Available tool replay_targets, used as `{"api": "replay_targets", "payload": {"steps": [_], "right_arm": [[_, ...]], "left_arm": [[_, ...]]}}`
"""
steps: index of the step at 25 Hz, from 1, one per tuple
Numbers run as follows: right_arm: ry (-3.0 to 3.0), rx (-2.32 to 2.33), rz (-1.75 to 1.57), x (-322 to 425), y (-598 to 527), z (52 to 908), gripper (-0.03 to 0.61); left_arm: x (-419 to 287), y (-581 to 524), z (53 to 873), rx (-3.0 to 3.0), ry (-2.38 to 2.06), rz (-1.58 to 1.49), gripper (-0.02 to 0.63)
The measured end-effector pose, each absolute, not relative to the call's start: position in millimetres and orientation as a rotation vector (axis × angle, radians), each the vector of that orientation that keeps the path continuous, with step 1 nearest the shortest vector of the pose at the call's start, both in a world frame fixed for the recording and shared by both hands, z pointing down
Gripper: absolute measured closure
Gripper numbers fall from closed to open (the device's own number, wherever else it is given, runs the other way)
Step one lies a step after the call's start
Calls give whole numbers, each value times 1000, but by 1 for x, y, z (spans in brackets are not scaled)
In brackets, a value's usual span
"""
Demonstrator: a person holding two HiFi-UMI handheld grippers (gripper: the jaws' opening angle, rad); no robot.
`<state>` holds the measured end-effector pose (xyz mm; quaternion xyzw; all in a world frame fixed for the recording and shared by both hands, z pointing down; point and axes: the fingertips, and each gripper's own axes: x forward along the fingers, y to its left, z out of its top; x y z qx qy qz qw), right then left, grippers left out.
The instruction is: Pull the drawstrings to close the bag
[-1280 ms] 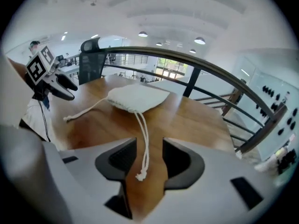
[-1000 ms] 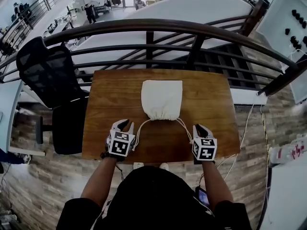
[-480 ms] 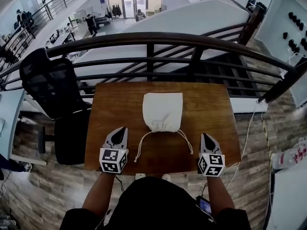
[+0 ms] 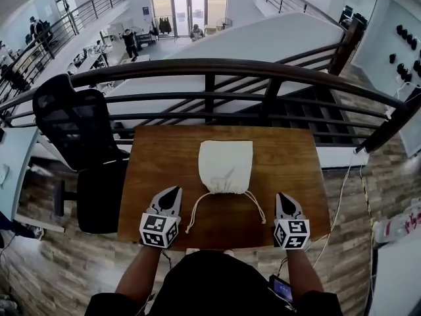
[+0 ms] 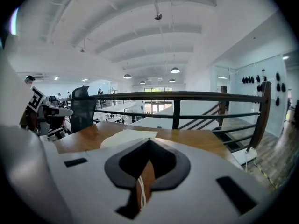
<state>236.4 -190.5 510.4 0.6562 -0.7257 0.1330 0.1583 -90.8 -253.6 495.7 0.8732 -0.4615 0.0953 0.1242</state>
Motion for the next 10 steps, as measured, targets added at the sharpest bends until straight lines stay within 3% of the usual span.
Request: {"api": "replay_targets", "payload": {"steps": [10], "right_arm": [[-2125, 1975, 634, 255, -199, 515, 588]], "left_arm": [[-75, -249, 503, 2565, -1296, 325, 601]]}}
